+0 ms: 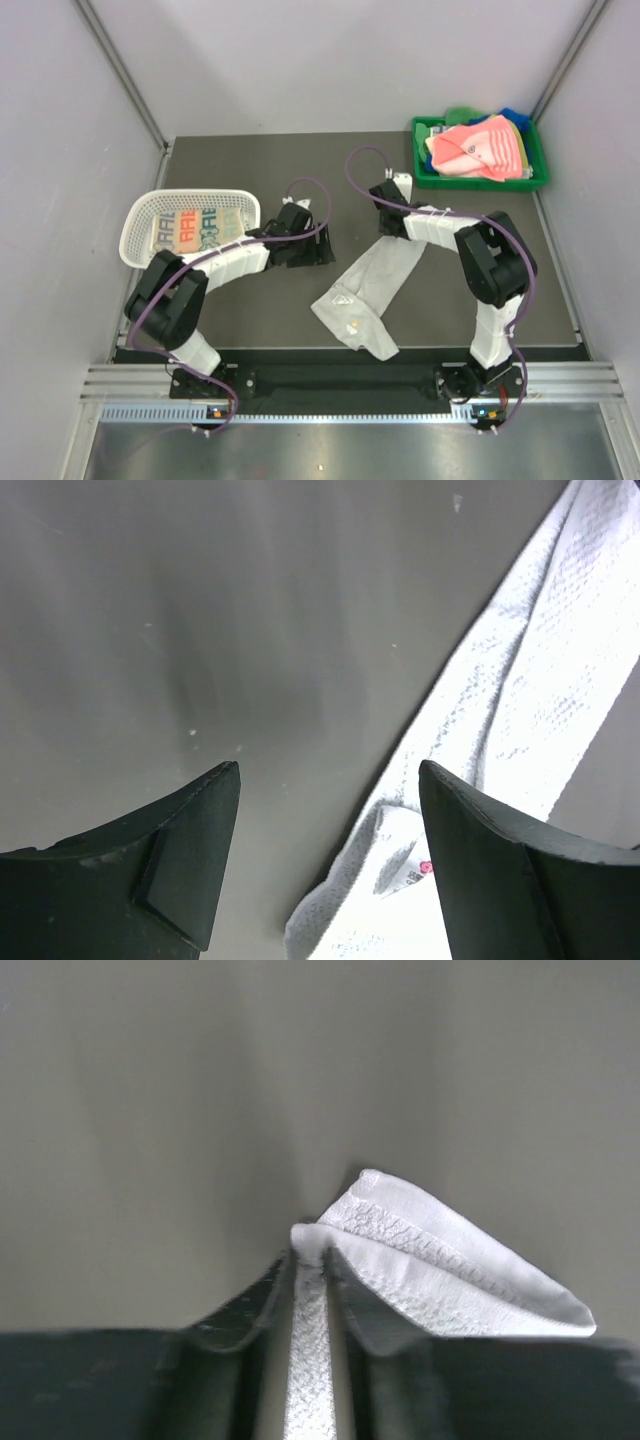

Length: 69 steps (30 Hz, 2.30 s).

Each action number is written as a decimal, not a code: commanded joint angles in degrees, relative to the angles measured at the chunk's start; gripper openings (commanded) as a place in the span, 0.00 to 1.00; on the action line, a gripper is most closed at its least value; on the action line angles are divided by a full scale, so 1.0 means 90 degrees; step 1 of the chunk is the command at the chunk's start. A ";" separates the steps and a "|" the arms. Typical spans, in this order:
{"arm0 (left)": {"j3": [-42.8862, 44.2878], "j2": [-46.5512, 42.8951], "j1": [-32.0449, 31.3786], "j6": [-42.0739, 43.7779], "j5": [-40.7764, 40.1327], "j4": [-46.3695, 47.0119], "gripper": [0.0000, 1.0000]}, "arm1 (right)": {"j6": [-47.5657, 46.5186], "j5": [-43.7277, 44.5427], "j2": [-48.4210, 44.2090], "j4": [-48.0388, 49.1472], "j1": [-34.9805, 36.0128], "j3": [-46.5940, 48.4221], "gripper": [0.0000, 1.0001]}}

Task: Fold and stack the towels
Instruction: Flatten out the crumpled towel

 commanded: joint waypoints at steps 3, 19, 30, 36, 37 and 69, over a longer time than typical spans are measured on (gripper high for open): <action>-0.0043 0.0197 -0.0173 -0.0006 0.0358 0.0417 0.77 | 0.0032 -0.0079 -0.0180 0.0382 -0.0081 -0.0103 0.07; 0.1683 0.1494 -0.0251 0.0414 0.0368 0.0515 0.77 | 0.0090 -0.0869 -0.2221 0.0539 -0.0091 -0.1460 0.00; 0.3188 0.2804 -0.0251 0.1009 0.1197 0.1091 0.77 | 0.0608 -0.0861 -0.3403 0.0382 -0.0150 -0.2973 0.00; 0.3628 0.3536 -0.0251 0.1069 0.1540 0.1696 0.77 | 0.0793 -0.0714 -0.3667 0.0421 -0.0238 -0.3520 0.00; 0.3754 0.3701 -0.0251 0.1059 0.1608 0.1784 0.77 | 0.0803 -0.0733 -0.3677 0.0441 -0.0257 -0.3560 0.00; 0.5640 0.5597 -0.1179 0.1586 0.0094 0.0017 0.54 | 0.0774 -0.1065 -0.4195 0.0519 -0.0599 -0.3775 0.00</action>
